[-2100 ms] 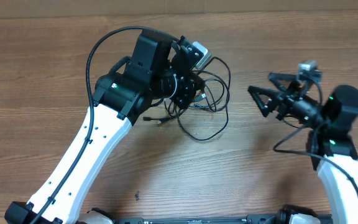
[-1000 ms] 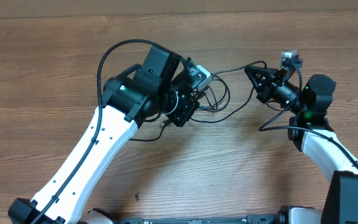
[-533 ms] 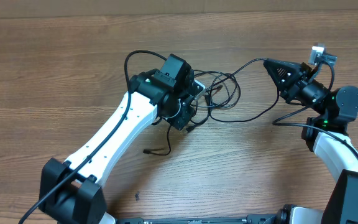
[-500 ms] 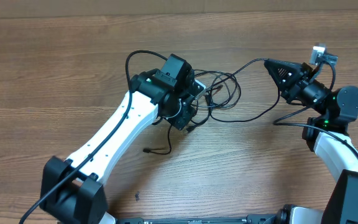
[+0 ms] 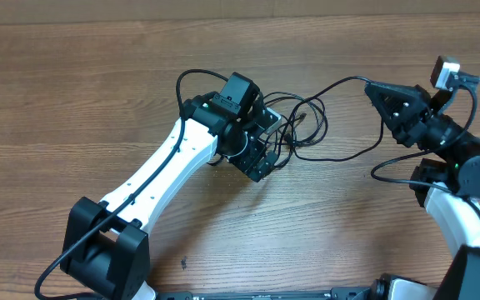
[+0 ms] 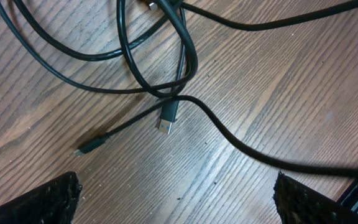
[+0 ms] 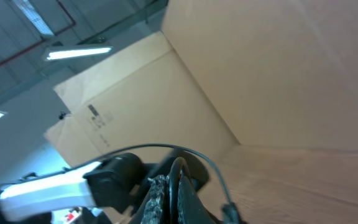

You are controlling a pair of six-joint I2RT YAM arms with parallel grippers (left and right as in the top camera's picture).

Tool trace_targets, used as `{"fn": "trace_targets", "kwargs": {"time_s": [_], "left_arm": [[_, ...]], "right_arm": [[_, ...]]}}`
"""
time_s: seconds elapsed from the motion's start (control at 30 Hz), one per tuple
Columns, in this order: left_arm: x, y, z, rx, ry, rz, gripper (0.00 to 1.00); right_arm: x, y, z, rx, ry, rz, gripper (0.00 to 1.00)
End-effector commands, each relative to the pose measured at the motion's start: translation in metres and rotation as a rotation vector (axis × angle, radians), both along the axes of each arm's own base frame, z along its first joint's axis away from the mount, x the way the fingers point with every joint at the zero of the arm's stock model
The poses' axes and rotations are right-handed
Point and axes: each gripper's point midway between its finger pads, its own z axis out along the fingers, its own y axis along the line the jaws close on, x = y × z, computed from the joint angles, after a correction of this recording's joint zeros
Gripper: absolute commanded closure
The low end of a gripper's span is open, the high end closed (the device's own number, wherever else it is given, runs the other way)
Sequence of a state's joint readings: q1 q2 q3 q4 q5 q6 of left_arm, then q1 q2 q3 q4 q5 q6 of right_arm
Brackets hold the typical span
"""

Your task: Untangle cables

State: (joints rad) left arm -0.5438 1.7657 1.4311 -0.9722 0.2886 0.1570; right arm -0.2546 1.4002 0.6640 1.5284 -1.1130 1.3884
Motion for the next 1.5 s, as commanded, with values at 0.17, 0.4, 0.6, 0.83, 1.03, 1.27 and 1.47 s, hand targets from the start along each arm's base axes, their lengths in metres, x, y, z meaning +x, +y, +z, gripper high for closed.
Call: {"fn": "trace_targets", "kwargs": {"time_s": [0.17,0.4,0.6,0.83,1.03,1.27,1.47], "left_arm": [[0.01,0.013,-0.003,0.049,-0.031,0.032,0.0],[0.014,0.022,-0.004,0.051,-0.026,0.057,0.0],[0.012,0.021,-0.004,0.048,-0.016,0.056,0.0],[0.012,0.022,-0.004,0.049,-0.016,0.056,0.0],[0.012,0.021,-0.004,0.048,-0.016,0.056,0.0],[0.013,0.021,-0.004,0.047,-0.018,0.056,0.01],[0.019,0.018,-0.002,0.031,-0.04,0.064,0.0]], "right_arm": [[-0.035,-0.008,0.074,0.145,-0.172,-0.065,0.96],[-0.052,-0.017,0.128,0.209,-0.333,-0.116,0.96],[-0.028,-0.031,0.123,0.182,-0.284,-0.211,0.96],[-0.004,-0.056,0.107,0.142,-0.211,-0.327,0.96],[0.028,-0.107,0.068,0.056,-0.061,-0.518,0.96],[0.052,-0.159,0.01,-0.065,0.109,-0.704,0.96],[0.065,-0.202,-0.037,-0.073,0.262,-0.825,0.96]]}}
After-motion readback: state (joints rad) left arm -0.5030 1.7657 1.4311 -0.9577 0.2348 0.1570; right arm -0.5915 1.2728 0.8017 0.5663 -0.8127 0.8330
